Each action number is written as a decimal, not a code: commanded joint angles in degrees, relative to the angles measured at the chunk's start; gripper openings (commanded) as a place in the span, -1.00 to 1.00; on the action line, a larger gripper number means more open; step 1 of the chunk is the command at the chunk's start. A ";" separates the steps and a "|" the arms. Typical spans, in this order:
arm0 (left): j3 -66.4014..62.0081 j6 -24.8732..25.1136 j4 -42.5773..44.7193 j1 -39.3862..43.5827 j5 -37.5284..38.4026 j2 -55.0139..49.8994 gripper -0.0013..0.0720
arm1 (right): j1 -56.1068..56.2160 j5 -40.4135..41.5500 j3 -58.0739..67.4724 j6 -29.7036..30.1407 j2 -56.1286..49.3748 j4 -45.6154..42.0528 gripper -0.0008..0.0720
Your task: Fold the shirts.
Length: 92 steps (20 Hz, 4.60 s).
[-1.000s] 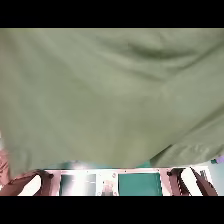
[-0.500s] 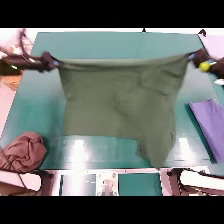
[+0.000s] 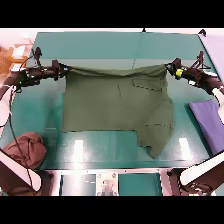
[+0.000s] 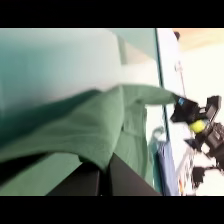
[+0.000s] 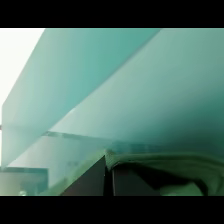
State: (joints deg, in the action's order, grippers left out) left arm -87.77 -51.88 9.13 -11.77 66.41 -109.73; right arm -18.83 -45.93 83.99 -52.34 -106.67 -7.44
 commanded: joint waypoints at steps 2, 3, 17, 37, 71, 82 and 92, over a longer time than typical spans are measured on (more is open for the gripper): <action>-4.35 -8.17 8.85 -0.42 4.46 -0.57 -0.89 | -3.65 -11.26 4.28 -6.84 -1.57 -6.91 -0.92; -5.33 -10.01 12.48 -0.42 5.60 -0.57 -0.89 | -4.90 -14.19 4.26 -7.56 -1.57 -9.18 -0.92; -5.77 -22.21 42.62 1.07 18.29 -0.46 -0.90 | -6.93 -20.37 -5.90 -13.35 5.86 -37.79 -0.92; -6.62 -29.16 50.36 2.54 18.69 -0.46 0.40 | -7.13 -21.53 -6.23 -16.74 7.58 -41.13 -0.15; 64.85 -43.54 37.57 17.18 -30.80 50.86 -0.89 | -18.69 -18.71 -63.10 -26.62 46.97 -45.62 -0.17; 64.32 -48.81 51.28 17.03 -14.36 60.63 0.07 | -18.40 -17.97 -63.04 -26.75 47.82 -45.05 -0.17; 73.48 -61.07 43.93 23.52 -29.31 68.63 0.08 | -16.57 -15.98 -63.04 -26.56 47.80 -42.10 -0.17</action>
State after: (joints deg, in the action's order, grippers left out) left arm -17.63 -109.89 56.60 8.67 44.53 -41.82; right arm -35.86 -62.28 20.88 -78.96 -58.92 -50.22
